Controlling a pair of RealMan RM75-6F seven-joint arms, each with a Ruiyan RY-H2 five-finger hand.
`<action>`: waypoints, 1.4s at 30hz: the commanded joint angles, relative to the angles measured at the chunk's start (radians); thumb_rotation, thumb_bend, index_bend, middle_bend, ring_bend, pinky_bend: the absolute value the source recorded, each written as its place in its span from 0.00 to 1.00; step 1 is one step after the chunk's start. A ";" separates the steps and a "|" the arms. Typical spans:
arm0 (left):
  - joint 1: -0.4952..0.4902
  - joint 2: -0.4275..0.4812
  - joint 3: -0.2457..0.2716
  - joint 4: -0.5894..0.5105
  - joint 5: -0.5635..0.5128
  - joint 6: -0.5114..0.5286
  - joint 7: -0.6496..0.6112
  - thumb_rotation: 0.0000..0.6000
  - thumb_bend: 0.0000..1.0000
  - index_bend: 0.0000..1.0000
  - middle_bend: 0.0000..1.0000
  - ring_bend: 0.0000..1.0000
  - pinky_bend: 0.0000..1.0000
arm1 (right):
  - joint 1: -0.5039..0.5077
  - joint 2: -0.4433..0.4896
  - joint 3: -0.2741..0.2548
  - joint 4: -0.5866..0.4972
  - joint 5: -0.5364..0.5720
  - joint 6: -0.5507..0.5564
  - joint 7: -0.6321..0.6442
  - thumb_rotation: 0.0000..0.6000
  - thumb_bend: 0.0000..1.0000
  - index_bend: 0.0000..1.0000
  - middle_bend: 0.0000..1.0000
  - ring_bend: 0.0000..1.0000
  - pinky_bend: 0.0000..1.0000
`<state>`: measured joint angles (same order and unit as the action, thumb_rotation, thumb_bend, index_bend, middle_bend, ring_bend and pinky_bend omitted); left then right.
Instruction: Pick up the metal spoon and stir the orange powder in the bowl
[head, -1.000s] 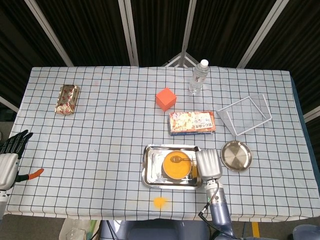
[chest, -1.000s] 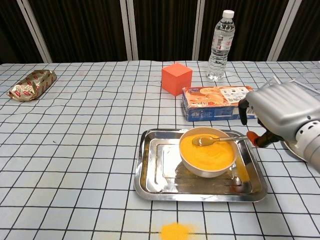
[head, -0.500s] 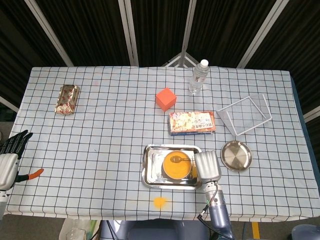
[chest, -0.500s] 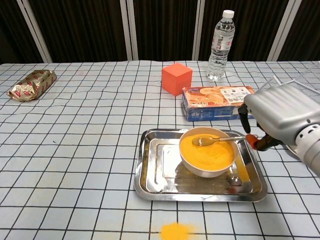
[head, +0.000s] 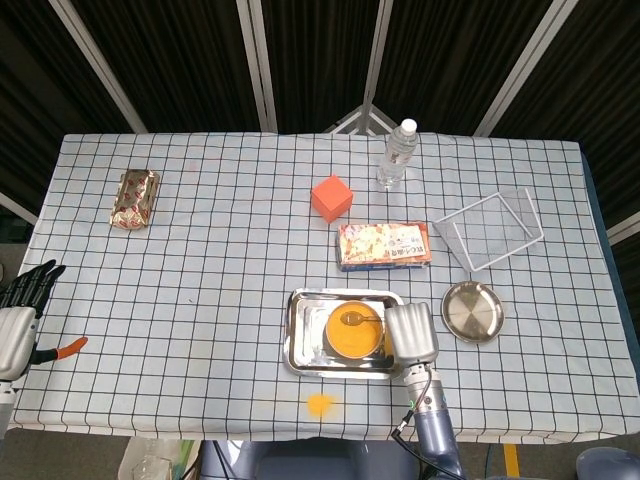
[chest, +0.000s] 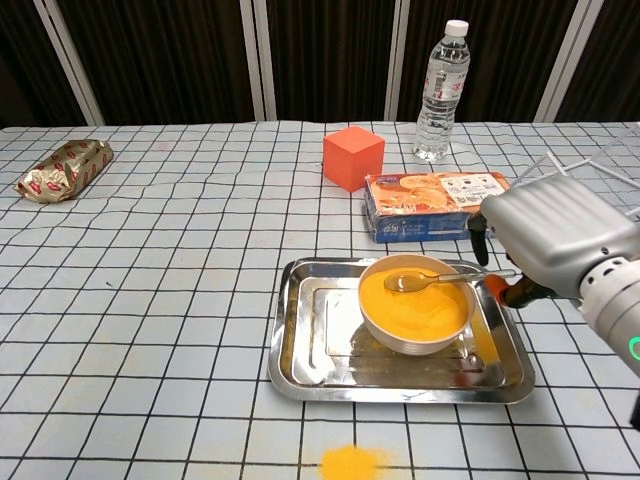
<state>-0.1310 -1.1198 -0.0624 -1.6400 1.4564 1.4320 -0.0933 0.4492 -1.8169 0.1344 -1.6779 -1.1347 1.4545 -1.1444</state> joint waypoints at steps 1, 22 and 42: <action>0.000 0.000 0.000 0.000 0.000 0.000 0.000 1.00 0.00 0.00 0.00 0.00 0.00 | 0.001 -0.001 0.000 0.001 -0.003 0.002 0.003 1.00 0.46 0.49 1.00 1.00 0.97; 0.000 0.000 0.000 -0.001 -0.001 -0.001 0.001 1.00 0.00 0.00 0.00 0.00 0.00 | 0.003 -0.001 0.005 0.027 0.029 -0.006 0.012 1.00 0.46 0.49 1.00 1.00 0.97; 0.000 0.000 -0.001 -0.001 -0.001 0.000 0.001 1.00 0.00 0.00 0.00 0.00 0.00 | 0.005 -0.004 0.000 0.033 0.036 -0.001 0.017 1.00 0.46 0.49 1.00 1.00 0.97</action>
<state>-0.1312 -1.1198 -0.0630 -1.6405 1.4552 1.4317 -0.0919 0.4545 -1.8209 0.1349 -1.6454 -1.0993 1.4535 -1.1270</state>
